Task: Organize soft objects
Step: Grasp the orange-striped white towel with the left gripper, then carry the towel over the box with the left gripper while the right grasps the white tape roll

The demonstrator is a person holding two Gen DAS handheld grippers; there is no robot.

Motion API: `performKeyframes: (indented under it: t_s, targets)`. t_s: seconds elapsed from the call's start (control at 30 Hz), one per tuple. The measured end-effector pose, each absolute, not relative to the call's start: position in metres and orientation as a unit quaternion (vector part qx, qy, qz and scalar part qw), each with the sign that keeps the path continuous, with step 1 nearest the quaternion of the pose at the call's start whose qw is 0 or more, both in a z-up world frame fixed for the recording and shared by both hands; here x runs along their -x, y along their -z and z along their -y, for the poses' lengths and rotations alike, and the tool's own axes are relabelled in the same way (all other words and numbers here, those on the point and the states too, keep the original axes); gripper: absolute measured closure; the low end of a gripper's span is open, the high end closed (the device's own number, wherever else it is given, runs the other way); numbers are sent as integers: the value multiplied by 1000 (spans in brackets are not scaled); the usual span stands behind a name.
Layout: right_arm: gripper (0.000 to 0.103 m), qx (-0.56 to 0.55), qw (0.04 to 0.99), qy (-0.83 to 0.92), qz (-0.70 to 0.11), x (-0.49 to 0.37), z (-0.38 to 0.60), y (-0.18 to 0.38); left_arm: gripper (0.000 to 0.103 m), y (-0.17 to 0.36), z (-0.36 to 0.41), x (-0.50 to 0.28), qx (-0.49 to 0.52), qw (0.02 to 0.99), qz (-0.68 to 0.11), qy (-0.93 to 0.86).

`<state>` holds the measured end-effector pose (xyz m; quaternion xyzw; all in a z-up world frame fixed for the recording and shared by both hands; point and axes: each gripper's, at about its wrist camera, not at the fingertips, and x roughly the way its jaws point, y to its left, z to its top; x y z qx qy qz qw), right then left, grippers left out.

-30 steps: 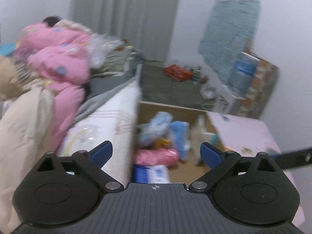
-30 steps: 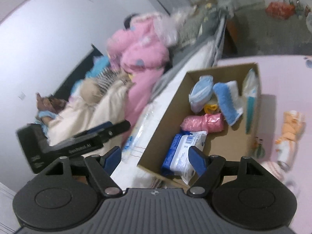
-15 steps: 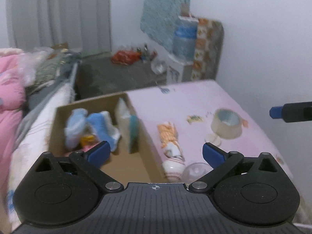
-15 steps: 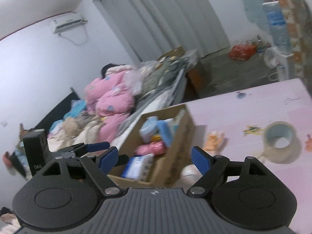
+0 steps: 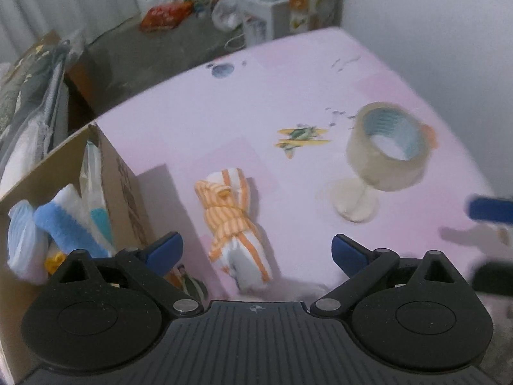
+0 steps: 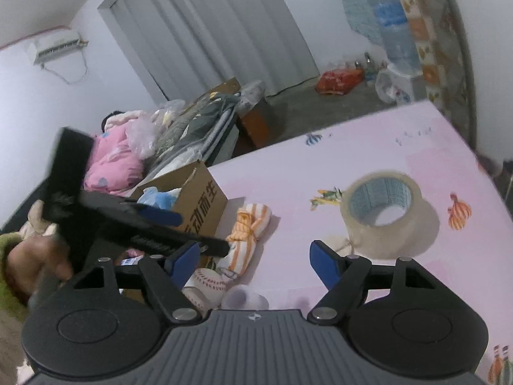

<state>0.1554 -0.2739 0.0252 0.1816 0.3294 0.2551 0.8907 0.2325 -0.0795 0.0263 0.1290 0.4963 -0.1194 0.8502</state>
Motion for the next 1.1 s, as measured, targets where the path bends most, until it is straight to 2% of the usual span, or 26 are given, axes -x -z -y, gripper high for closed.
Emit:
performKeyframes:
  t_s: [0.13, 0.23, 0.3, 0.5, 0.6, 0.77, 1.1]
  targets:
    - [54, -202, 888, -249, -330, -157, 292, -10, 9, -8, 81, -259, -124, 837, -526, 91]
    - [54, -206, 887, -247, -330, -156, 300, -3, 22, 5, 82, -272, -123, 825, -546, 76]
    - [54, -210, 885, -250, -331, -156, 303, 1, 24, 14, 84, -278, -126, 818, -556, 71]
    - [54, -189, 889, -256, -330, -156, 297, 5, 42, 33, 86, -290, -128, 808, -573, 57]
    - [54, -178, 888, -264, -331, -157, 291, 7, 58, 37, 84, -289, -133, 812, -565, 50]
    - [54, -164, 888, -270, -334, -157, 283, 9, 63, 34, 75, -286, -117, 825, -551, 51]
    - [55, -130, 857, -314, -388, -183, 245, 25, 64, -6, 65, -263, -74, 866, -490, 73]
